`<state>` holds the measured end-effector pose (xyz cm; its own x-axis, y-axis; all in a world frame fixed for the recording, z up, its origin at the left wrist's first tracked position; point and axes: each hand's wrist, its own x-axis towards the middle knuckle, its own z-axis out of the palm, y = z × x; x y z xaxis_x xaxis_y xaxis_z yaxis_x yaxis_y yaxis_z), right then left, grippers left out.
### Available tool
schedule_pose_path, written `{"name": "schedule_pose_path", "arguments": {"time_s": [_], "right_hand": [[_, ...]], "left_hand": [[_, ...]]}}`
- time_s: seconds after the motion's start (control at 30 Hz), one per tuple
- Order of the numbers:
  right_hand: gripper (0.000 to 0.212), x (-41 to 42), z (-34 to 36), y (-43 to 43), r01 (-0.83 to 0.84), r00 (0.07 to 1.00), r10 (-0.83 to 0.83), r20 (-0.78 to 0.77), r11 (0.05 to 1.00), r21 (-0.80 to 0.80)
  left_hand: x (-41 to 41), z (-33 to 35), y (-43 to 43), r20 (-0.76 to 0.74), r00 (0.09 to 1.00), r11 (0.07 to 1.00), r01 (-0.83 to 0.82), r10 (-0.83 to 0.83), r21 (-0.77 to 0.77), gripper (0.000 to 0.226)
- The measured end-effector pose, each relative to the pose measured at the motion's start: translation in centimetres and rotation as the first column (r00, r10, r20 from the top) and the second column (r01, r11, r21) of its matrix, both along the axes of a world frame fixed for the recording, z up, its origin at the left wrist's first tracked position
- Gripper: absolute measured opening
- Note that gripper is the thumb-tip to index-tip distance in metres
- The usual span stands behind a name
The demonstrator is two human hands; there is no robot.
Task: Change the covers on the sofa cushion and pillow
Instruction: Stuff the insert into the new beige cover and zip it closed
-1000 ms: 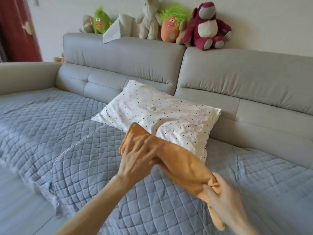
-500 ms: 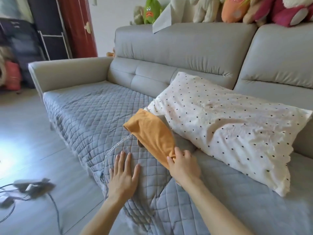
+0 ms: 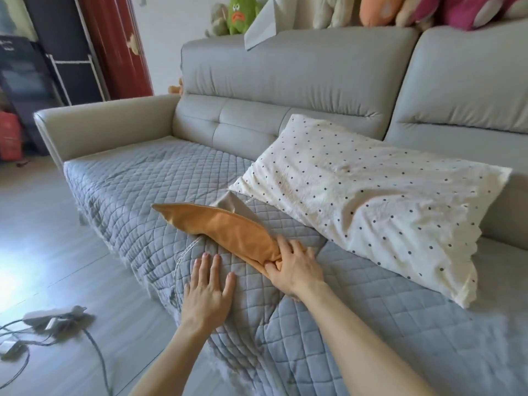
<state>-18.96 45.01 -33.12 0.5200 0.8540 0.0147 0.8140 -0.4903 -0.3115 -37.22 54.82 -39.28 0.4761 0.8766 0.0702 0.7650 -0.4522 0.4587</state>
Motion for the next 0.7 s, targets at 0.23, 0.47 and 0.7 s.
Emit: {"name": "schedule_pose_path", "arguments": {"time_s": [0.23, 0.47, 0.7], "right_hand": [[0.076, -0.5, 0.0, -8.3, -0.064, 0.998, 0.065, -0.014, 0.995, 0.080], [0.039, 0.5, 3.8, -27.0, 0.125, 0.954, -0.083, -0.287, 0.984, 0.130], [0.031, 0.2, 8.6, -50.8, 0.395, 0.918, -0.389, -0.075, 0.910, 0.126]], "left_hand": [[0.4, 4.4, -5.1, -0.119, 0.986, 0.991, 0.109, -0.118, -0.075, 0.057], [5.5, 10.0, -17.2, -0.172, 0.866, 0.880, 0.475, -0.470, -0.016, 0.036], [16.0, 12.8, -34.9, -0.037, 0.512, 0.513, 0.858, -0.858, -0.035, 0.034]]}}
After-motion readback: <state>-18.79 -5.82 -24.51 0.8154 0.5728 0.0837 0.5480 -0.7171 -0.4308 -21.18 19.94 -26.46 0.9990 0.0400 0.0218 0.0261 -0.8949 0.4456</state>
